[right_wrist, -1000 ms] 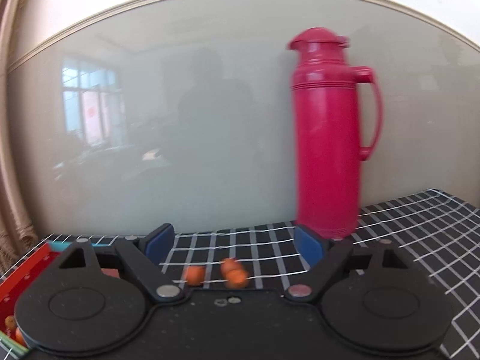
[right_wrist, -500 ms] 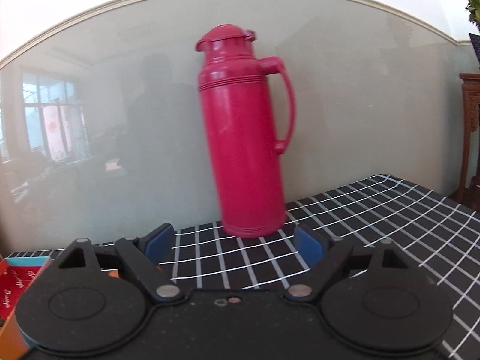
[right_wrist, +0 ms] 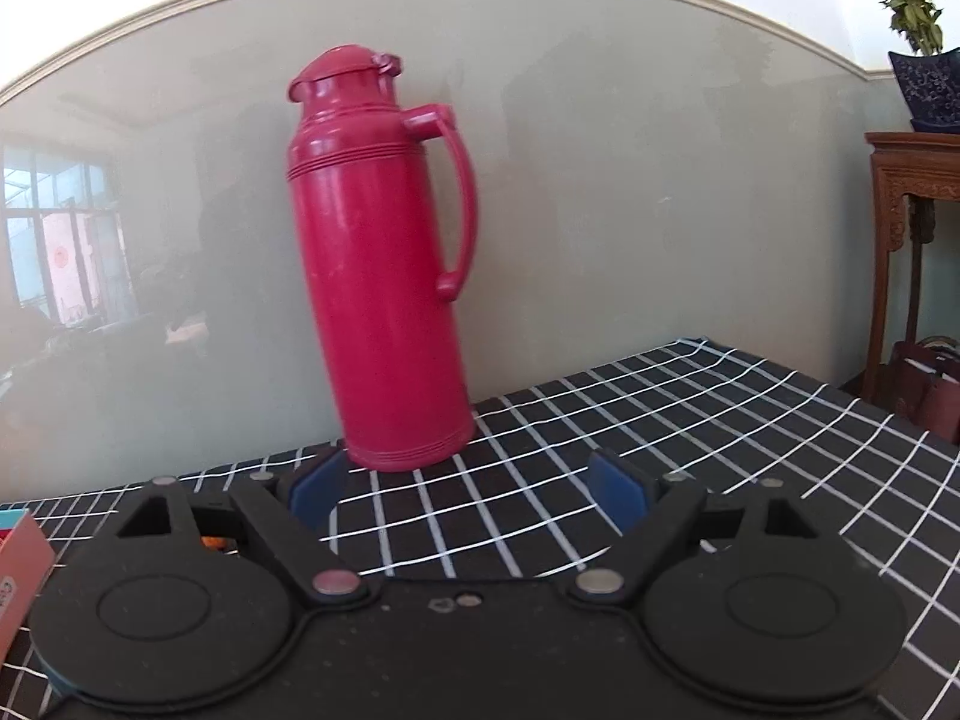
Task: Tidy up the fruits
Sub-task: 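Move the left gripper to the large mandarin and close on it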
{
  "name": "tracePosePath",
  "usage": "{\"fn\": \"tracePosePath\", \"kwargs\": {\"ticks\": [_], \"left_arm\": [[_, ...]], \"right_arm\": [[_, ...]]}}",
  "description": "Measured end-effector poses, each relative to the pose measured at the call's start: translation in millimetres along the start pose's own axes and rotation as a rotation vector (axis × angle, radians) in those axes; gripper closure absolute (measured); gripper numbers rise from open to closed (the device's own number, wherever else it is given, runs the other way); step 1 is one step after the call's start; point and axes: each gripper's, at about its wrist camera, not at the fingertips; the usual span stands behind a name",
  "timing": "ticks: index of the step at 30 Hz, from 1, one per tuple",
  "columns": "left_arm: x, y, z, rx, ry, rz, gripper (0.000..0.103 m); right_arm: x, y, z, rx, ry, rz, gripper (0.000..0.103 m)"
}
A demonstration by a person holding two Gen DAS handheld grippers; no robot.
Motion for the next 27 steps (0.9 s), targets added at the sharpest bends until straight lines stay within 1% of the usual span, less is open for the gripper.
{"fn": "tracePosePath", "kwargs": {"ticks": [4,9,14,20,23,25,27], "left_arm": [[-5,4,-25,-0.047,0.019,0.016,0.000],[-11,11,-54,-0.108,0.005,0.046,0.000],[-17,19,-82,-0.152,0.015,0.078,0.000],[-25,31,-114,-0.189,0.044,0.121,0.000],[-32,39,-127,-0.191,0.057,0.141,0.000],[-33,42,-131,-0.200,0.042,0.154,0.001],[-36,45,-138,-0.195,0.048,0.158,0.001]], "right_arm": [[-7,6,-12,-0.022,0.001,0.020,0.016],[-14,10,-30,-0.059,0.014,0.026,0.016],[-22,16,-48,-0.125,0.021,0.044,0.016],[-31,22,-73,-0.186,0.028,0.072,0.016],[-35,26,-83,-0.207,0.031,0.080,0.016],[-37,30,-89,-0.221,0.037,0.088,0.016],[-38,33,-96,-0.239,0.046,0.094,0.016]]}}
Point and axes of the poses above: each gripper's, at about its wrist camera, not at the fingertips, and y roughly the way its jaws point, z to its left, x to its top, and after that the axes turned 13 degrees about -y, right-handed
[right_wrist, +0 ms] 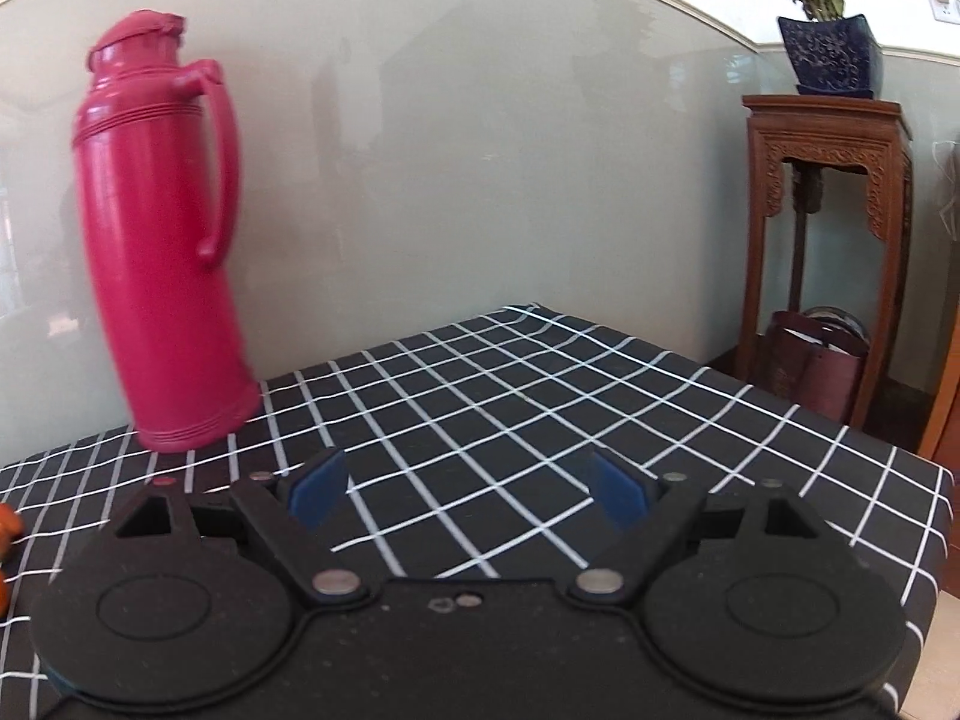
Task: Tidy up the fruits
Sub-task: 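Move the left gripper to the large mandarin and close on it, then carry the mandarin with the left gripper into the red box and release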
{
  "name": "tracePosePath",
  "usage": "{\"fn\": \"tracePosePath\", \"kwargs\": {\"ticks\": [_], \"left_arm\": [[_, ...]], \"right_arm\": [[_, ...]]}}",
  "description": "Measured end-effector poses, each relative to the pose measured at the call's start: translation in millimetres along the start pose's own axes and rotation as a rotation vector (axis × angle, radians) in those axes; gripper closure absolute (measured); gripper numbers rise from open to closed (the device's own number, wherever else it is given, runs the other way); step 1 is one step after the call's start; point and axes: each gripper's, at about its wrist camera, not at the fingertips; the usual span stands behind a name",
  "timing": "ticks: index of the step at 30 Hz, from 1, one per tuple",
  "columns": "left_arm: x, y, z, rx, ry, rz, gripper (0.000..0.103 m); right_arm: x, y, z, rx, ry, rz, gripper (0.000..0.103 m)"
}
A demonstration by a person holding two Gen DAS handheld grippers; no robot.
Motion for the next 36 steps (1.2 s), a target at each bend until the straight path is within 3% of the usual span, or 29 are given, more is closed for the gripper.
{"fn": "tracePosePath", "kwargs": {"ticks": [6,8,12,15,17,19,28,36], "left_arm": [[0,10,-11,0.007,-0.003,0.022,0.003],[1,14,-11,0.005,-0.016,0.034,0.018],[1,27,-11,0.010,-0.031,0.077,0.031],[1,31,-12,0.018,-0.039,0.085,0.032],[1,33,-11,0.019,-0.043,0.099,0.041],[1,36,-10,0.026,-0.053,0.116,0.061],[1,29,-5,0.012,-0.031,0.110,0.061],[11,-6,8,-0.001,-0.013,0.049,0.061]], "right_arm": [[-3,11,-9,-0.025,0.012,0.021,0.016],[-4,12,-10,-0.025,0.013,0.025,0.016],[-5,13,-8,-0.021,0.004,0.029,0.016],[-5,13,-8,-0.022,-0.003,0.032,0.016],[-6,14,-8,-0.021,-0.003,0.035,0.016],[-5,14,-8,-0.022,-0.003,0.035,0.016],[-3,12,-4,-0.011,-0.010,0.028,0.016],[4,4,9,0.022,-0.013,0.014,0.016]]}}
Point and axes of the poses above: each gripper's, at about its wrist camera, not at the fingertips, and y roughly the way its jaws point, z to its left, x to its top, and after that the axes turned 13 degrees about -y, right-handed
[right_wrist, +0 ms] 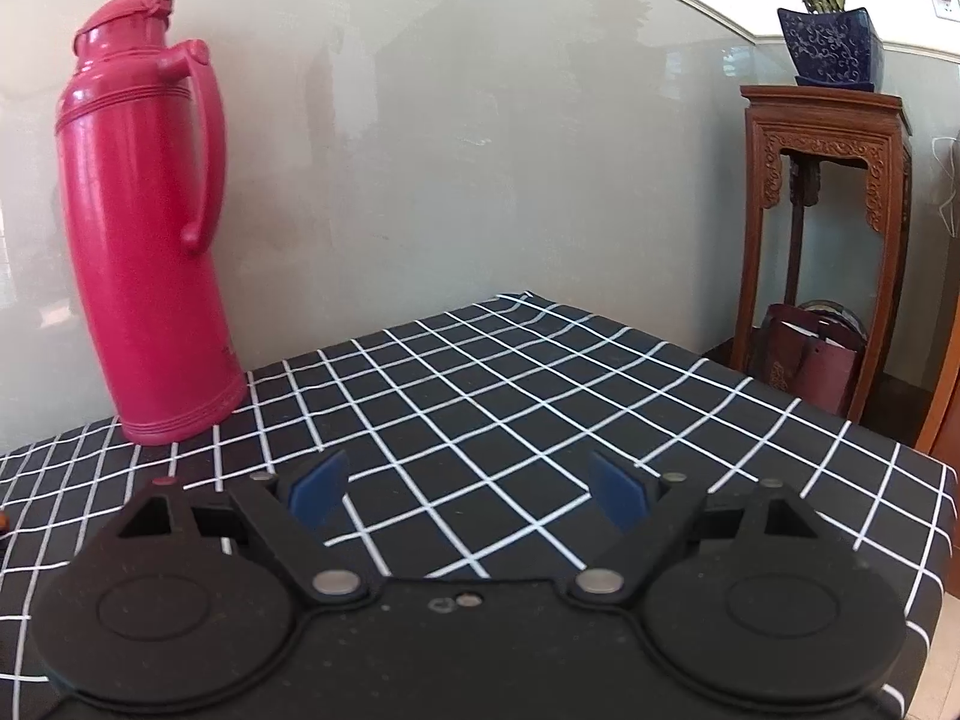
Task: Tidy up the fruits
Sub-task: 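Carry the mandarin with the left gripper into the red box and release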
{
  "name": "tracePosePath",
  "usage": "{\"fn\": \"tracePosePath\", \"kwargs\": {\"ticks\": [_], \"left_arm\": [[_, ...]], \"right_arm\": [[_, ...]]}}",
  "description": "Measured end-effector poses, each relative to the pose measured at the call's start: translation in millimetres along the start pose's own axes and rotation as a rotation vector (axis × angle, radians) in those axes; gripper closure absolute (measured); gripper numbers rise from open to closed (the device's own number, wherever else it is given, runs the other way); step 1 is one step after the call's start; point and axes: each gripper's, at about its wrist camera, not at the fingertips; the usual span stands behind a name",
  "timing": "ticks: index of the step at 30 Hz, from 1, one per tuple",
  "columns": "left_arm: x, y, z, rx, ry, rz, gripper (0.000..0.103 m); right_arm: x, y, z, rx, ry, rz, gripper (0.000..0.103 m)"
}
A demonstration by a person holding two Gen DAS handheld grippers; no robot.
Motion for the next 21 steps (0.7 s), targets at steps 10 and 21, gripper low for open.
{"fn": "tracePosePath", "kwargs": {"ticks": [10,21], "left_arm": [[12,-48,34,0.025,0.018,-0.070,0.061],[25,-67,101,0.112,-0.033,-0.100,0.061]], "right_arm": [[11,-15,34,0.074,0.008,-0.017,0.016],[20,-33,81,0.146,-0.023,-0.036,0.016]]}}
Point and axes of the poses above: each gripper's, at about its wrist camera, not at the fingertips, and y roughly the way its jaws point, z to its left, x to its top, and after that the axes turned 13 degrees about -y, right-handed
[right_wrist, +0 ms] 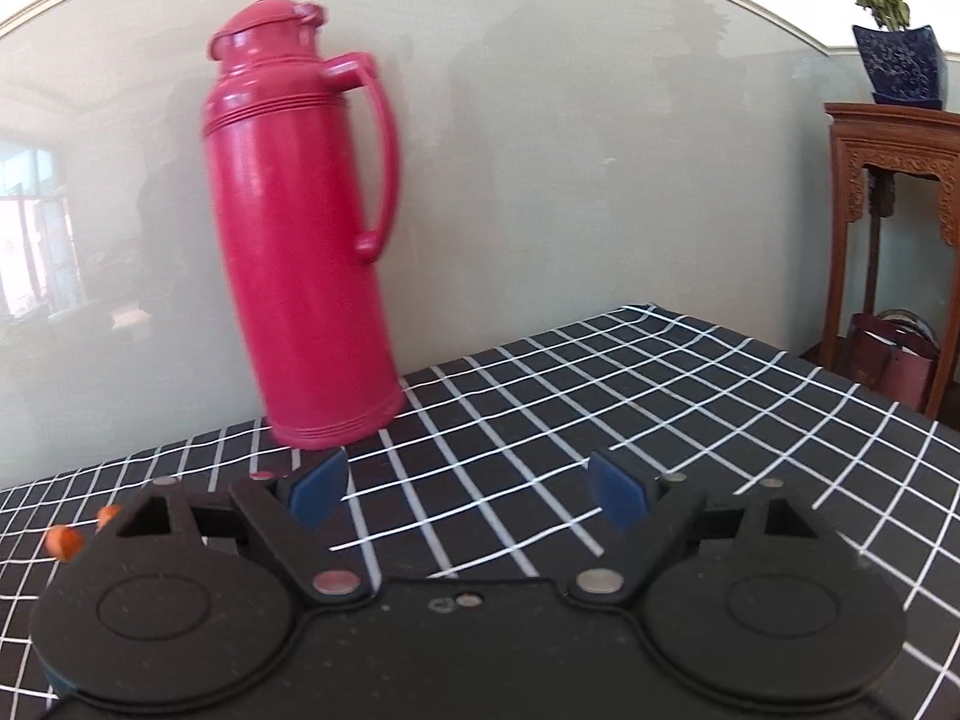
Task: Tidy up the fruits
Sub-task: 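Carry the mandarin with the left gripper into the red box and release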
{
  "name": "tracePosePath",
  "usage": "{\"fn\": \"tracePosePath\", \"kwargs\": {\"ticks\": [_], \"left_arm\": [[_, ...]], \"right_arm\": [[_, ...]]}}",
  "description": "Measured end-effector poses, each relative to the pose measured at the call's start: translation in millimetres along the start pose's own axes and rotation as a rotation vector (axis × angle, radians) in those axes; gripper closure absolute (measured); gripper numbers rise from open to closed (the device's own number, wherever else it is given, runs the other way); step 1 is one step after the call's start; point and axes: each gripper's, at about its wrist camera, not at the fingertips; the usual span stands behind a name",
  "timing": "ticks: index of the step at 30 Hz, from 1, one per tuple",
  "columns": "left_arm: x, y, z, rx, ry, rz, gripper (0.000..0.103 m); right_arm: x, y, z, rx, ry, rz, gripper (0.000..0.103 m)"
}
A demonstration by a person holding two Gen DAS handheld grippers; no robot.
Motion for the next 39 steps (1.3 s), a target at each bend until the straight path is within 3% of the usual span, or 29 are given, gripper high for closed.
{"fn": "tracePosePath", "kwargs": {"ticks": [22,29,34,35,36,37,39], "left_arm": [[8,16,150,0.211,-0.138,0.013,0.060],[5,25,172,0.240,-0.182,0.058,0.060],[7,19,170,0.266,-0.173,0.018,0.060],[8,17,169,0.260,-0.177,0.011,0.058],[8,17,168,0.250,-0.180,0.012,0.047],[8,16,165,0.243,-0.179,0.009,0.028],[7,14,158,0.242,-0.157,-0.014,0.017]], "right_arm": [[-1,-17,133,0.157,-0.124,-0.023,0.016],[0,-19,148,0.170,-0.154,-0.032,0.016],[1,-20,145,0.168,-0.160,-0.034,0.016],[1,-21,142,0.167,-0.159,-0.036,0.016],[0,-22,140,0.166,-0.158,-0.038,0.016],[0,-22,138,0.164,-0.156,-0.039,0.016],[0,-21,133,0.162,-0.153,-0.035,0.016]]}}
Point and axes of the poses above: each gripper's, at about its wrist camera, not at the fingertips, and y roughly the way its jaws point, z to its left, x to its top, and after that the axes turned 13 degrees about -y, right-handed
